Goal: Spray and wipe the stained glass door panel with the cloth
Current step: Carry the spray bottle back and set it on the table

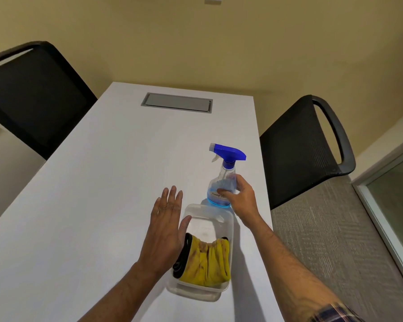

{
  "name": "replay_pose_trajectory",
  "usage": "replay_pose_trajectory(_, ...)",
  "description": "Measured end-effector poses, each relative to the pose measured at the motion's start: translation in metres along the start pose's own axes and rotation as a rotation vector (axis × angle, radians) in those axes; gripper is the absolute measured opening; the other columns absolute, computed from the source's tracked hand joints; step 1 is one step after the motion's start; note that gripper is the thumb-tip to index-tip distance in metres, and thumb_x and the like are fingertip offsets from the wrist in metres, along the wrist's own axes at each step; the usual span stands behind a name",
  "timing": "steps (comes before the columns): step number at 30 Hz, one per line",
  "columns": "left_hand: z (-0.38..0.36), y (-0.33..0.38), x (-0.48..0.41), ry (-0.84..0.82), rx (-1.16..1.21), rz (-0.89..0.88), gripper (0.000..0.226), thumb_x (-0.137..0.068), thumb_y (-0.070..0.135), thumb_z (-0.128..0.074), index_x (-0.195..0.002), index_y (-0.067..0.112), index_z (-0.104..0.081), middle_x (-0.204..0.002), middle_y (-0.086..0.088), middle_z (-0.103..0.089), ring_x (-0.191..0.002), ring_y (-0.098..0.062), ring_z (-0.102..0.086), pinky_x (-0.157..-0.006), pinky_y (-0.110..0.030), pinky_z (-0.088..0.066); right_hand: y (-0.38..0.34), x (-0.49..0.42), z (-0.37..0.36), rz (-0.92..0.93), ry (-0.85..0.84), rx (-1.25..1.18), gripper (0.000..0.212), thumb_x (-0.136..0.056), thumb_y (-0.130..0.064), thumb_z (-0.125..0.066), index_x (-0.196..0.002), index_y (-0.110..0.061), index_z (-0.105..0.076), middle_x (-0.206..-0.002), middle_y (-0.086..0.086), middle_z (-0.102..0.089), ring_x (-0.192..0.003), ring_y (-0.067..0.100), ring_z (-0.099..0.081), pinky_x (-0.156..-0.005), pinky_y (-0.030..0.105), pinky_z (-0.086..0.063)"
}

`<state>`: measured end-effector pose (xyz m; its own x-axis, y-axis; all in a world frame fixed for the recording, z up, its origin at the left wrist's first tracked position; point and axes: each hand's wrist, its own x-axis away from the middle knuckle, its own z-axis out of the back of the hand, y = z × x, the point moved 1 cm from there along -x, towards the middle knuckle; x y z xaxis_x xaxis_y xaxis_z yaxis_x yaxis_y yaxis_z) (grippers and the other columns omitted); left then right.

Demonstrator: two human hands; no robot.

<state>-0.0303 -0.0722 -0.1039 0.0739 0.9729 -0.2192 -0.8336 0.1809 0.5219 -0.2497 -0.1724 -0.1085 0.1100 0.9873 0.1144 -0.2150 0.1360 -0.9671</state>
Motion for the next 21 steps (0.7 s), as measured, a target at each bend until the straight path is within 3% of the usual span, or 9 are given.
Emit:
replay_pose_trajectory(6, -0.006, -0.004, 0.0, 0.006, 0.013, 0.013, 0.069, -0.102, 0.065, -0.016, -0.16, 0.027, -0.017, -0.17, 0.001, -0.016, -0.159, -0.019, -0.01, -0.127, -0.046, -0.015, 0.006, -0.003, -0.002, -0.013, -0.011, 0.009, 0.045, -0.091, -0.014, -0.074, -0.133, -0.017, -0.057, -0.125, -0.004, -0.063, -0.115, 0.018, -0.061, -0.094, 0.027, -0.052)
replay_pose_trajectory(9, -0.01, -0.007, 0.001, 0.003, 0.009, 0.015, 0.069, -0.102, 0.064, -0.018, -0.161, 0.027, -0.017, -0.171, 0.002, -0.015, -0.159, -0.016, -0.008, -0.127, -0.043, -0.012, 0.01, -0.005, -0.004, -0.023, -0.01, 0.02, 0.046, -0.091, -0.014, -0.075, -0.133, -0.018, -0.057, -0.125, -0.005, -0.063, -0.114, 0.016, -0.06, -0.086, 0.016, -0.049)
replay_pose_trajectory(15, -0.016, -0.013, 0.002, -0.009, 0.031, 0.019, 0.071, -0.103, 0.062, -0.019, -0.161, 0.023, -0.02, -0.171, 0.002, -0.014, -0.159, -0.012, -0.003, -0.128, -0.044, -0.012, 0.014, -0.008, -0.005, -0.044, -0.01, 0.026, 0.047, -0.09, -0.013, -0.075, -0.133, -0.018, -0.056, -0.126, -0.004, -0.062, -0.117, 0.019, -0.06, -0.087, 0.02, -0.051)
replay_pose_trajectory(19, -0.016, -0.013, 0.005, -0.021, 0.037, 0.019, 0.072, -0.102, 0.064, -0.017, -0.161, 0.023, -0.021, -0.171, 0.003, -0.014, -0.159, -0.013, -0.004, -0.128, -0.043, -0.012, 0.014, -0.006, -0.004, -0.059, 0.001, 0.038, 0.047, -0.09, -0.013, -0.075, -0.133, -0.017, -0.056, -0.127, -0.003, -0.062, -0.119, 0.021, -0.06, -0.099, 0.037, -0.053)
replay_pose_trajectory(21, -0.016, -0.013, 0.007, -0.023, 0.031, 0.012, 0.07, -0.102, 0.062, -0.018, -0.161, 0.023, -0.021, -0.171, 0.003, -0.013, -0.159, -0.011, -0.002, -0.128, -0.04, -0.01, 0.013, -0.003, -0.004, -0.06, 0.005, 0.058, 0.048, -0.091, -0.013, -0.075, -0.134, -0.017, -0.055, -0.127, -0.005, -0.06, -0.121, 0.023, -0.06, -0.101, 0.039, -0.052)
